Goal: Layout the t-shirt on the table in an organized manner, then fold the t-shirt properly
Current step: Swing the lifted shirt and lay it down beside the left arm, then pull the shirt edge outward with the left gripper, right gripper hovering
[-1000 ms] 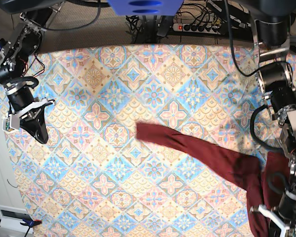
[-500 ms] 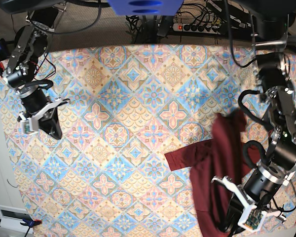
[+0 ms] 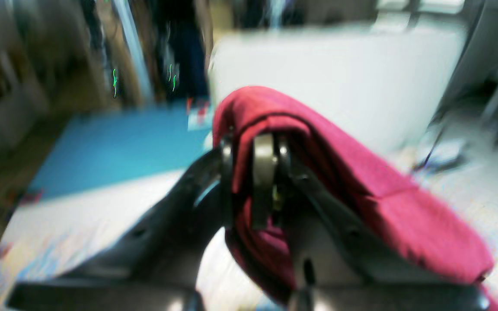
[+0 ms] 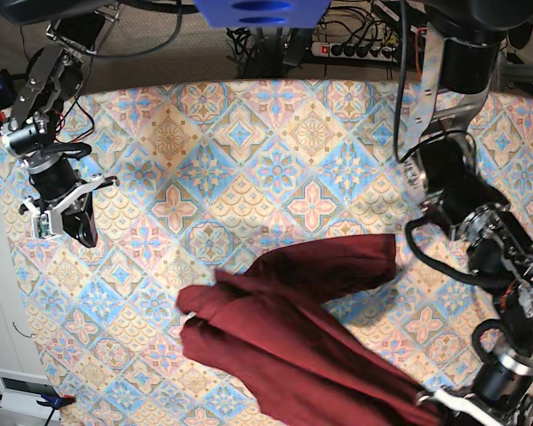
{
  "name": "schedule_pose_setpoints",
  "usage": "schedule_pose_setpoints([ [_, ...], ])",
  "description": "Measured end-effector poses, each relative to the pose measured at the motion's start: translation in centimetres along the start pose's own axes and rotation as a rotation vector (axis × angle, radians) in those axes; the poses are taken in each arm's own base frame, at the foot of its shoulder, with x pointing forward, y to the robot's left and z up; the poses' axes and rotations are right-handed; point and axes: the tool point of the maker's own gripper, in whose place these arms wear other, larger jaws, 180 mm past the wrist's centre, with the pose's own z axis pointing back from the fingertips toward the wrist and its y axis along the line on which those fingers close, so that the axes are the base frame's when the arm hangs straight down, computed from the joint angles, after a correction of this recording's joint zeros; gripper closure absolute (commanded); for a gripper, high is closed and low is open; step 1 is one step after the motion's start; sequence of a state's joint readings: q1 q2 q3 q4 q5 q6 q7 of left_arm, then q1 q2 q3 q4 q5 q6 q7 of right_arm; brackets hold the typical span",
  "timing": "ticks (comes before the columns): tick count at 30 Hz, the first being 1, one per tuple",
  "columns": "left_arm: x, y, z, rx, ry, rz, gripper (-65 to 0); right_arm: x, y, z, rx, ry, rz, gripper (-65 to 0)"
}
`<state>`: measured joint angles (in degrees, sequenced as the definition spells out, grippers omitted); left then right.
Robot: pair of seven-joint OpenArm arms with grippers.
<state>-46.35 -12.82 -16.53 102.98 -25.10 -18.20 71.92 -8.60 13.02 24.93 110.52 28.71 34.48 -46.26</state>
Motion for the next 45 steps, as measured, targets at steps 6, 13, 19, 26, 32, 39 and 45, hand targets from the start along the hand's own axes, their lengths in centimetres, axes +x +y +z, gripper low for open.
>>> schedule_pose_setpoints([
  [6,-9.0,10.7,0.1,0.176,0.231,-0.004,0.0,-0.1,0.1,0.0,0.001,0.001,-0.005,-0.3],
  [13,-19.5,13.8,0.7,0.196,0.614,-0.206,-21.2,-0.3,1.1,-0.6,0.037,0.010,0.001,-0.3],
  [19,-24.2,14.3,3.4,0.196,0.736,-0.209,-21.5,-0.7,3.2,-1.4,0.101,0.025,0.010,-0.5],
  [26,-27.4,12.3,5.3,0.119,0.787,-0.133,-21.6,-1.7,9.5,-3.8,0.264,0.092,0.126,-0.6],
  [32,-31.6,3.5,6.5,-0.062,0.831,-0.088,-21.7,-4.1,12.1,-6.1,0.306,0.183,0.262,-1.1],
  [39,-38.2,1.3,11.2,-0.052,0.936,-0.162,-21.7,-3.0,15.5,-8.8,0.392,0.184,0.397,-15.6],
  [45,-39.3,2.2,11.5,0.071,0.842,-0.231,-21.7,-5.3,17.4,-10.3,0.458,0.268,0.402,-20.3],
])
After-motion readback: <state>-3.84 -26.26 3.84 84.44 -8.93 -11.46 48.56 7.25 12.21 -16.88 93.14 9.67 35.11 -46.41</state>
